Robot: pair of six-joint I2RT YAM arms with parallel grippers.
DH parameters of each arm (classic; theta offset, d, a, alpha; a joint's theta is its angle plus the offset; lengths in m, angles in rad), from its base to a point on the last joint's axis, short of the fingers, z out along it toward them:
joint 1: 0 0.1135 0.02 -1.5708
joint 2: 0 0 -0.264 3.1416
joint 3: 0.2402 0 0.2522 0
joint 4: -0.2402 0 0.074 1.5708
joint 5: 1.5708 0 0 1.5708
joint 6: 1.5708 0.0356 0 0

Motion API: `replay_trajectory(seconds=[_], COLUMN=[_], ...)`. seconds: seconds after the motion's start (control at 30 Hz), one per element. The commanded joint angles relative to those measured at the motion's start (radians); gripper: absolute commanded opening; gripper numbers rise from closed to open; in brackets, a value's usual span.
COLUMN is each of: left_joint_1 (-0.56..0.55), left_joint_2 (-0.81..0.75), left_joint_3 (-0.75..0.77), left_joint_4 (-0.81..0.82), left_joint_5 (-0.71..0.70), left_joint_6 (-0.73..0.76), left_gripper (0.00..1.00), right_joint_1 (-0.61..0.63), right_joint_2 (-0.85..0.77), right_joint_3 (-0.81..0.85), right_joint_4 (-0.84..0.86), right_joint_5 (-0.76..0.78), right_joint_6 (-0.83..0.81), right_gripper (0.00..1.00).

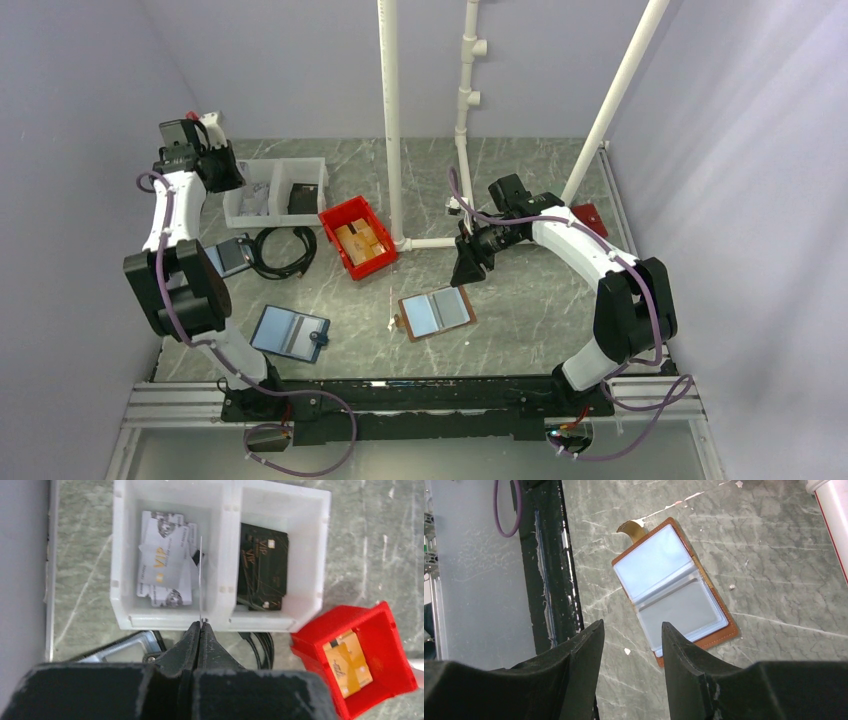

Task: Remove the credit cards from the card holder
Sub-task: Place the credit card in the storage box.

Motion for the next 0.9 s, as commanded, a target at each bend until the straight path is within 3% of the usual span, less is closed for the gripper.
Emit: replay_trajectory(seconds=[0.0,0.57,0.73,0.87], left_joint_1=[0.026,0.038,0.034,0.032], left_joint_2=[0.085,0.452,0.503,0.451], left_joint_3=[0.111,0.406,0.498,0.532], left_joint_4=[0.007,-0.133,-0.201,-0.224], left_joint_5=[0.013,0.138,0.008,-0.153], left_joint_6=[0.053,-0.034,-0.03,-0.042], left_gripper=[0.0,0.0,0.16,0.32], right_joint_1=[-0.004,-0.004,-0.005,-0.004], right_joint_2=[-0.032,-0.016,-0.014,-0.018], right_joint_3=[0.001,0.004,0.005,0.007], right_joint_4=[-0.009,-0.017,-0.025,-0.029], right_joint_5=[-0.022,-0.024,-0.024,-0.016], right_joint_6=[-0.026,-0.038,-0.049,-0.054], right_gripper=[0.49,0.48,0.48,0.48])
